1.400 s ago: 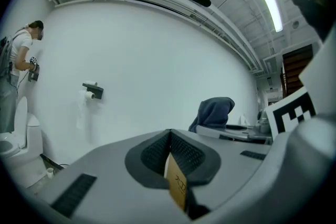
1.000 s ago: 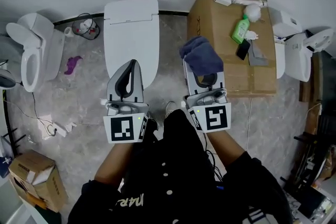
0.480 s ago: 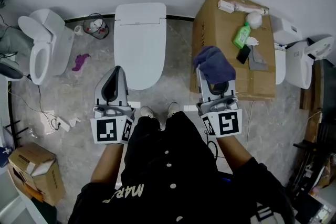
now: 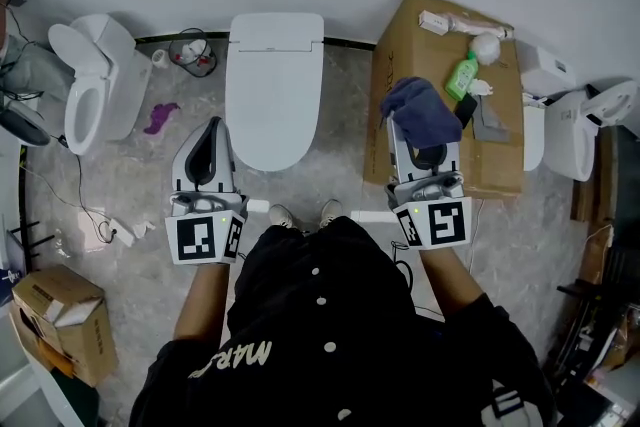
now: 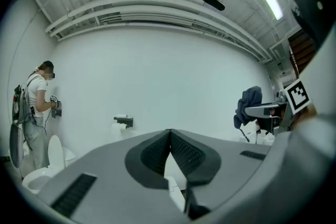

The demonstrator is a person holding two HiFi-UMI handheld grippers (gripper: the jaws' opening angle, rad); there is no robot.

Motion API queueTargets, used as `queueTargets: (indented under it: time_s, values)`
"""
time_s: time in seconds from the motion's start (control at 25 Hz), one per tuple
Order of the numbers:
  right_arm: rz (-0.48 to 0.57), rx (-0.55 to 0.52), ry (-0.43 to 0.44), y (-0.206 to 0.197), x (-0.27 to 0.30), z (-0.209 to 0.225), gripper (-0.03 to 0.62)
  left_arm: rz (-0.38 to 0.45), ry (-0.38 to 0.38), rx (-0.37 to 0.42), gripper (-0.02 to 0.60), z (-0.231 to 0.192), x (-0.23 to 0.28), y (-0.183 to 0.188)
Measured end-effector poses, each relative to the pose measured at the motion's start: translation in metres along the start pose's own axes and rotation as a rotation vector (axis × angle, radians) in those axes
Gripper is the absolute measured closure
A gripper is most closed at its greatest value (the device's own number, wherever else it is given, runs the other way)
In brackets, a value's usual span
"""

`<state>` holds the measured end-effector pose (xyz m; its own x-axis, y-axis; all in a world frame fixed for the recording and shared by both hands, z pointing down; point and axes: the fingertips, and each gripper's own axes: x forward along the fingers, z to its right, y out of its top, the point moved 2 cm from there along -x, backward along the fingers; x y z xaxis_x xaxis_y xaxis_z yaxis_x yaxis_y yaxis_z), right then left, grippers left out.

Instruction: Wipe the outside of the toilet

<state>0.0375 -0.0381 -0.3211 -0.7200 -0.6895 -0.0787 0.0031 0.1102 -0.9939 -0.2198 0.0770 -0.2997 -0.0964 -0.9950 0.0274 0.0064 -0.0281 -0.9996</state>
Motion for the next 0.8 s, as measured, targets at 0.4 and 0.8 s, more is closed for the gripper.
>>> queueTargets:
  time_s: [0.4, 0.8]
  values:
    - [0.018, 0.000, -0.026, 0.008, 0.000, 0.008, 0.477, 0.022, 0.065, 0.027, 0.569, -0.020, -0.020, 0.009]
    - [0.022, 0.011, -0.030, 0.004, -0.002, 0.005, 0.477, 0.020, 0.097, 0.053, 0.571, -0.024, -0.035, 0.003]
